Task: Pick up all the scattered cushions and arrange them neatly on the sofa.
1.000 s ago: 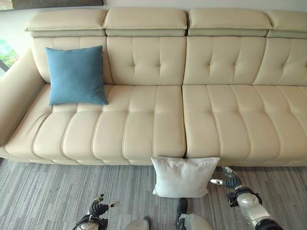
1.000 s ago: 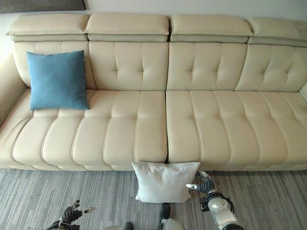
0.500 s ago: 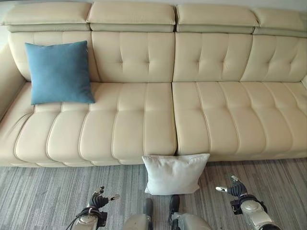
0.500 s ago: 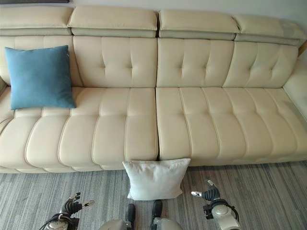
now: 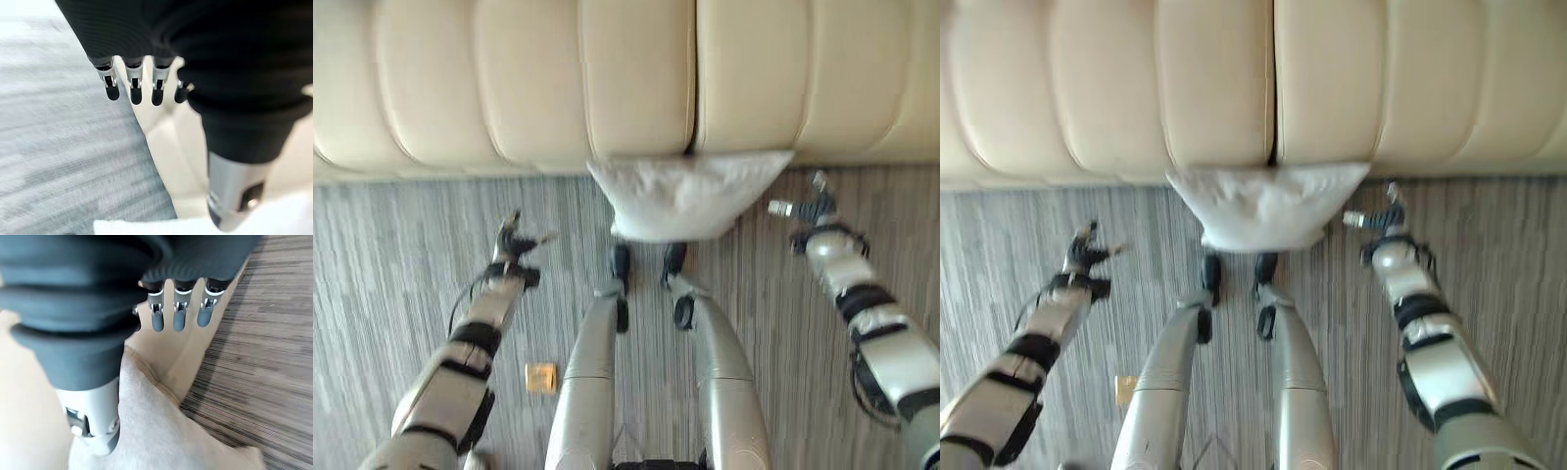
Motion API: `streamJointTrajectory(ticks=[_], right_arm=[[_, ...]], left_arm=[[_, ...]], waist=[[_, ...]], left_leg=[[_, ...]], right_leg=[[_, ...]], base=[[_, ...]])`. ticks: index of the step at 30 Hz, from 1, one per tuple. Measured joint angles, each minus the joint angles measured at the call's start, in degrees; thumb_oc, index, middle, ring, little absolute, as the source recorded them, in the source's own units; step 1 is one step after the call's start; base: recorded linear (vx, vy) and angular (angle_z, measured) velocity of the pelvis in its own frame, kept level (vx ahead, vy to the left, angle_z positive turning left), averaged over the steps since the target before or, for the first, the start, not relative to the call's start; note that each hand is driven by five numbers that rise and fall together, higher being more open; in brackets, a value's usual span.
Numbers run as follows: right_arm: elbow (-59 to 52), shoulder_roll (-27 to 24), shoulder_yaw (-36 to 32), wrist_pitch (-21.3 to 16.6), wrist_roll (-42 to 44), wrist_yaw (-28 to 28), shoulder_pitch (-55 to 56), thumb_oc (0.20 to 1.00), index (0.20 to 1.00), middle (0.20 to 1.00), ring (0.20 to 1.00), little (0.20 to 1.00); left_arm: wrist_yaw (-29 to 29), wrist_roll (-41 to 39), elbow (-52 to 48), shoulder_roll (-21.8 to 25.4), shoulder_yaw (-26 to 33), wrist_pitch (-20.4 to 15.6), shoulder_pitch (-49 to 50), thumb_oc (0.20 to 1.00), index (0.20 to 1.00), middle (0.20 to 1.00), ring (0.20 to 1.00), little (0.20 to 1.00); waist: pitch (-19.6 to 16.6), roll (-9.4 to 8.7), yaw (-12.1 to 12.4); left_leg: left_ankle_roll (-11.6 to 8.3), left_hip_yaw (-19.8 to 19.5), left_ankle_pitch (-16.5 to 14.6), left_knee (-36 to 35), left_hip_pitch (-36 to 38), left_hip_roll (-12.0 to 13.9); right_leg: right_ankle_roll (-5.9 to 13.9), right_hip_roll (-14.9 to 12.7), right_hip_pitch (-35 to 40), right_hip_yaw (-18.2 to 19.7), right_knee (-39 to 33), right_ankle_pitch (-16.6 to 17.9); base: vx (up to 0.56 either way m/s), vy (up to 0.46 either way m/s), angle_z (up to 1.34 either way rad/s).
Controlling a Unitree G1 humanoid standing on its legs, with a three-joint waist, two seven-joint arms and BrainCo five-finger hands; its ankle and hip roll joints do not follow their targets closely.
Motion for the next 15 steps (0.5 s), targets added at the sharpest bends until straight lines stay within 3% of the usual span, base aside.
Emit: streamJointTrajectory(ticks=[2,4,5,6,8,9,10,11,12,13,14,15], right_arm=[[1.45,1.46,4.13,0.07,2.19,-2.58,-10.11,1.0,1.0,1.0,1.0,1.0],[2.27,7.15,4.61,-0.1,4.63,-6.34,-15.5,1.0,1.0,1.0,1.0,1.0],[2.45,9.15,5.64,-0.27,6.76,-8.84,-17.82,0.2,0.2,0.2,0.2,0.2],[2.27,10.63,4.85,-0.96,8.13,-10.03,-18.55,0.2,0.2,0.2,0.2,0.2],[-2.42,11.96,1.15,-2.54,10.77,-11.58,-15.85,0.2,0.2,0.2,0.2,0.2],[-9.15,11.84,-0.67,-3.36,12.09,-11.51,-10.03,0.2,0.2,0.2,0.2,0.2],[-13.52,12.96,-0.85,-3.87,12.69,-11.29,-1.27,0.2,0.2,0.2,0.2,0.2],[-14.35,13.54,-0.45,-5.38,13.21,-10.4,5.73,0.2,0.2,0.2,0.2,0.2],[-15.52,13.44,-0.75,-5.23,13.37,-9.9,8.56,0.2,0.2,0.2,0.2,0.2],[-22.97,12.58,-1.23,-4.71,13.31,-9.1,12.55,0.2,0.2,0.2,0.2,0.2],[-29.12,12.79,-0.02,-4.91,12.93,-8.29,20.45,0.2,0.2,0.2,0.2,0.2],[-33.42,12.74,0.54,-5.57,11.69,-7.56,28.27,0.2,0.2,0.2,0.2,0.2]], left_arm=[[0.78,0.15,2.2,-0.16,-8.45,0.97,-13.33,1.0,1.0,1.0,1.0,1.0],[2.98,0.3,5.14,-2.33,-12.83,2.51,-26.55,1.0,1.0,1.0,1.0,1.0],[5.12,0.07,8.49,-3.71,-13.28,3.82,-29.98,1.0,1.0,1.0,1.0,1.0],[6.13,0.07,8.6,-4.01,-12.79,3.81,-31.14,0.2,0.2,0.2,0.2,0.2],[7.01,0.02,4.04,-3.76,-11.38,3.95,-30.13,0.2,0.2,0.2,0.2,0.2],[7.01,0.01,-3.09,-2.33,-9.01,5.02,-25.11,0.2,0.2,0.2,0.2,0.2],[7.19,0.09,-8.19,-2.78,-7.83,5.08,-17.19,0.2,0.2,0.2,0.2,0.2],[8.04,0.1,-11.61,-3.7,-7.63,3.94,-10.17,0.2,0.2,0.2,0.2,0.2],[8.11,0.07,-13.76,-4.22,-7.11,3.79,-7.44,0.2,0.2,0.2,0.2,0.2],[8.03,0.09,-21.9,-4.1,-1.77,4.0,-1.72,0.2,0.2,0.2,0.2,0.2],[8.46,0.16,-26.47,-6.13,0.64,3.56,7.02,0.2,0.2,0.2,0.2,0.2],[8.87,0.44,-29.62,-8.18,1.42,2.23,15.33,0.2,0.2,0.2,0.2,0.2]], waist=[[0.6,0.02,-0.99],[1.04,0.11,-1.75],[0.79,0.61,-1.78],[0.79,0.63,-1.54],[0.78,0.65,-0.89],[0.89,0.77,-0.8],[-0.06,0.8,-0.88],[-5.79,1.65,-0.71],[-7.58,2.27,-0.41],[-4.1,2.56,-1.03],[-5.9,2.72,-1.61],[-14.11,3.07,-1.49]], left_leg=[[0.85,-0.11,-2.11,8.06,-11.85,0.68],[0.39,-0.77,-3.36,12.93,-18.54,1.32],[0.22,-1.45,-3.47,13.18,-20.27,1.3],[0.21,-2.51,-3.46,13.02,-21.44,1.17],[0.18,-3.41,-3.46,9.23,-20.84,0.38],[0.18,-3.52,-3.41,6.3,-17.3,0.31],[-1.25,-3.76,-1.48,2.29,-11.23,0.4],[-1.65,-3.68,-1.16,0.97,-10.71,0.57],[-1.56,-3.4,-0.93,0.52,-9.65,0.86],[-1.95,-2.93,0.64,-3.34,-1.29,0.62],[-2.38,-3.2,1.58,-8.92,5.47,0.0],[-2.66,-3.26,1.39,-10.89,6.05,-0.21]], right_leg=[[-1.76,-0.5,-11.66,-0.44,7.7,-1.57],[-3.23,-0.53,-18.37,-1.16,12.34,-2.68],[-3.43,-0.52,-19.86,-1.69,12.32,-2.84],[-3.4,-0.49,-20.4,-2.82,11.29,-2.83],[-2.64,-0.36,-19.8,-3.01,7.7,-2.28],[-2.02,-0.36,-16.14,-3.58,4.33,-1.85],[-1.55,-0.15,-10.3,-4.1,1.6,-0.33],[-1.73,0.24,-9.76,-3.85,0.21,-0.53],[-1.74,0.28,-8.67,-3.91,-0.28,-0.56],[-2.02,0.2,-0.75,-4.03,-3.48,-0.02],[-1.55,0.47,5.96,-3.85,-7.84,0.39],[-1.1,0.52,6.07,-3.78,-9.55,0.11]], base=[[0.04,-0.065,-0.02],[0.08,-0.057,0.0],[0.06,-0.031,-0.02],[0.05,-0.026,0.07],[0.05,-0.001,0.09],[0.05,0.006,0.0],[0.03,0.02,-0.03],[0.01,0.027,-0.06],[0.0,0.024,-0.05],[0.0,0.0,0.0],[0.05,-0.03,0.08],[0.04,-0.031,0.13]])
